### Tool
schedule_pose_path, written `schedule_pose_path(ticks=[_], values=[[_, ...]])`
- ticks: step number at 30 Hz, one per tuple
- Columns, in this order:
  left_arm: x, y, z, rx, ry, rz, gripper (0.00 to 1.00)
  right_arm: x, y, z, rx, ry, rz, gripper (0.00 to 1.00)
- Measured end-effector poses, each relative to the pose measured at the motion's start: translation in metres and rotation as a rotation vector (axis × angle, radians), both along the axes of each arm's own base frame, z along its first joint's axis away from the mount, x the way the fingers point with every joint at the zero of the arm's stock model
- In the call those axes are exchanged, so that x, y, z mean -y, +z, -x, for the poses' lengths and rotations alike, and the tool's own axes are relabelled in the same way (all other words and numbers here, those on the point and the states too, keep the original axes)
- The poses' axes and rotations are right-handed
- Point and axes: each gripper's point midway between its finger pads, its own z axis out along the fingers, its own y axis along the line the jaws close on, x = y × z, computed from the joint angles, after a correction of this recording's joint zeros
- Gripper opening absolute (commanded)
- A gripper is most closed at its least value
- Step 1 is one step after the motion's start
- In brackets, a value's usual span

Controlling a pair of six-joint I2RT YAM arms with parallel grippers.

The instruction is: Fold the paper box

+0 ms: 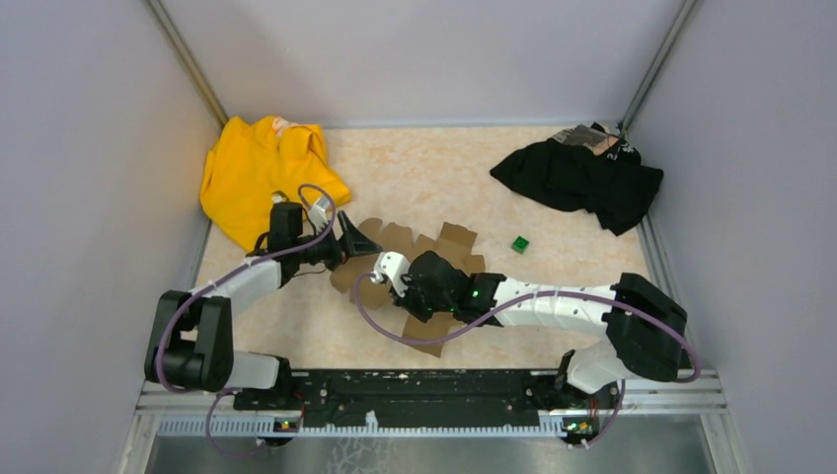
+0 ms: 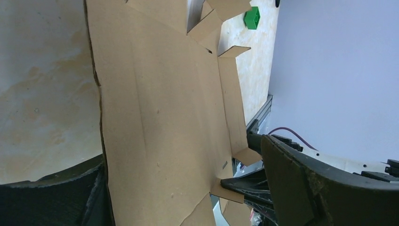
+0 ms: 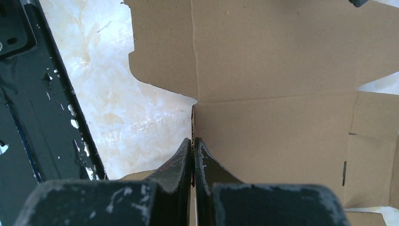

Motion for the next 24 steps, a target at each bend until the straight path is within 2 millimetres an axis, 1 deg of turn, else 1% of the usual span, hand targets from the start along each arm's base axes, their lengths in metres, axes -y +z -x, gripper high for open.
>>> schedule_pose_path(ticks=[1,6,7,10,11,14,16,18,20,22,24], values=[[0.0,0.0,0.001,-0.002,-0.002,0.002,0.85,0.0,0.0,0.0,0.0,0.0,0.0,0.0],[0.001,0.0,0.001,0.005,-0.014,0.007,0.44,0.0,0.0,0.0,-0.001,0.002,0.0,0.0],[0.001,-0.001,0.001,0.002,-0.014,0.007,0.37,0.0,0.0,0.0,-0.001,0.002,0.001,0.0],[0.002,-0.007,0.001,-0.014,-0.021,0.001,0.09,0.001,-0.001,0.001,-0.004,0.003,0.005,0.0],[0.002,-0.008,0.002,-0.018,-0.026,-0.003,0.06,0.001,-0.001,0.001,-0.004,0.003,0.006,0.0],[0.003,-0.006,0.0,-0.024,-0.04,-0.023,0.05,0.0,0.0,0.0,-0.001,0.002,0.002,0.01],[0.004,0.002,-0.004,-0.014,-0.051,-0.045,0.05,-0.001,0.001,-0.001,0.006,-0.002,-0.005,0.07],[0.004,0.015,-0.013,0.014,-0.062,-0.077,0.05,-0.003,0.004,-0.004,0.018,-0.012,-0.016,0.1],[0.004,0.027,-0.019,0.043,-0.073,-0.111,0.06,-0.004,0.006,-0.007,0.03,-0.025,-0.026,0.12],[0.004,0.042,-0.028,0.075,-0.086,-0.155,0.06,-0.005,0.011,-0.012,0.047,-0.049,-0.043,0.23],[0.002,0.06,-0.04,0.131,-0.092,-0.213,0.07,-0.003,0.021,-0.015,0.059,-0.08,-0.066,0.29]])
